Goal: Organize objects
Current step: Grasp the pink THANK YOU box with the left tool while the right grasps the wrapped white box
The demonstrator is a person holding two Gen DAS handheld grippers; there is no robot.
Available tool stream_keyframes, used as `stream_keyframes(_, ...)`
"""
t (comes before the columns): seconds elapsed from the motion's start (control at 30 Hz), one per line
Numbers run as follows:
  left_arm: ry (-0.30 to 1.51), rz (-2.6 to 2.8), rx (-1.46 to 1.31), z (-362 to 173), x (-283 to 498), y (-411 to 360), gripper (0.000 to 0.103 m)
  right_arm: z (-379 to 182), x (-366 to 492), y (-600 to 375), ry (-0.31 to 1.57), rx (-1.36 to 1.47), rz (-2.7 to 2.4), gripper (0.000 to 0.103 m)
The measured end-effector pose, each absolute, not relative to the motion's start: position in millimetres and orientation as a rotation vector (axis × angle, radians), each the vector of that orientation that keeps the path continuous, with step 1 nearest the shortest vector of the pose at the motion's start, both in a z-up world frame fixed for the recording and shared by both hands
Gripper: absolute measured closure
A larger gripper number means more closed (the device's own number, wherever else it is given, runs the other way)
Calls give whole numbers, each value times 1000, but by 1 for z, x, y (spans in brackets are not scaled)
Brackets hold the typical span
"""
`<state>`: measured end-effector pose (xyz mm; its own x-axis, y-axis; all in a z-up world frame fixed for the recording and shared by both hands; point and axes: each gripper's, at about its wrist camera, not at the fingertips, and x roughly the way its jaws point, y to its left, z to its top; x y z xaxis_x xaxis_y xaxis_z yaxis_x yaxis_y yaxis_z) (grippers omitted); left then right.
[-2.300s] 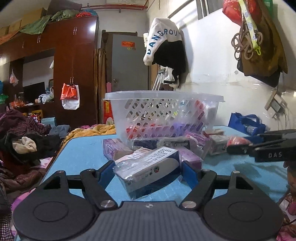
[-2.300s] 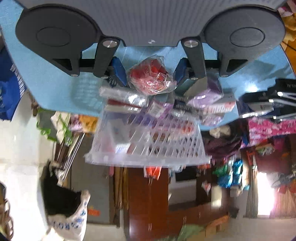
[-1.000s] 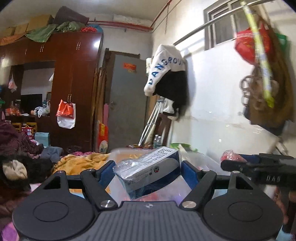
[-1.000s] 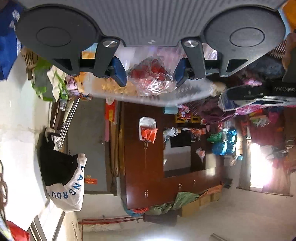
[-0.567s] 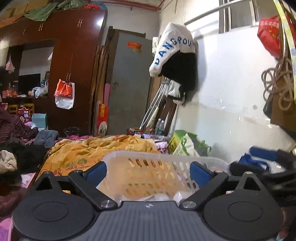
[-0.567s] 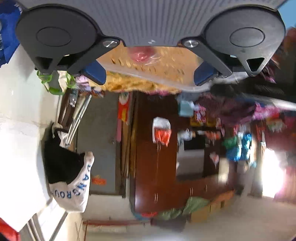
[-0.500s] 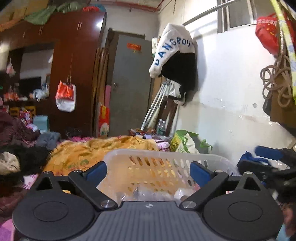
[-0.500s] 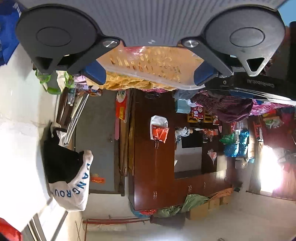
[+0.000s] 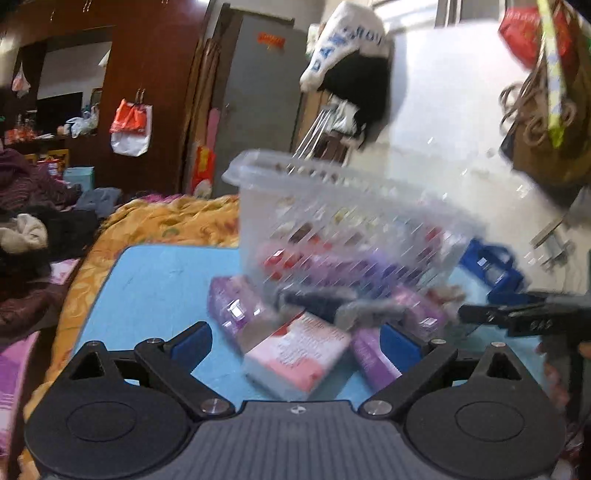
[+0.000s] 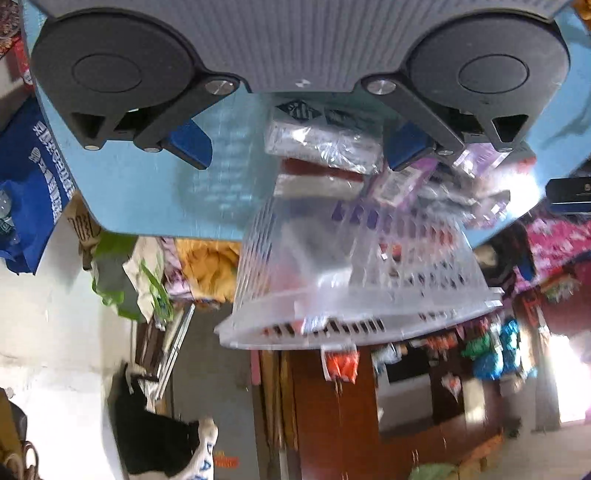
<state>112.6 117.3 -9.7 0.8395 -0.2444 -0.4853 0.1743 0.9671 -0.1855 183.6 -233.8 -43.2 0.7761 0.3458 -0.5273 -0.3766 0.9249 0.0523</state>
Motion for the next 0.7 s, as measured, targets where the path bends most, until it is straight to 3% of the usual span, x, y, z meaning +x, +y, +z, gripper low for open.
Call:
stream_keyframes(0.33,630,-210,-69,-32,125,109,4,-55,193,-230,587,-51,437,1)
stream_keyframes(0.53,660,-221,-30,-38,131,99,4,-54,189,-231,600,-42,467,23)
stream_keyframes(0.7,683,-214,2,-40,136,94,8,-54,189,-229,599,-52,464,24)
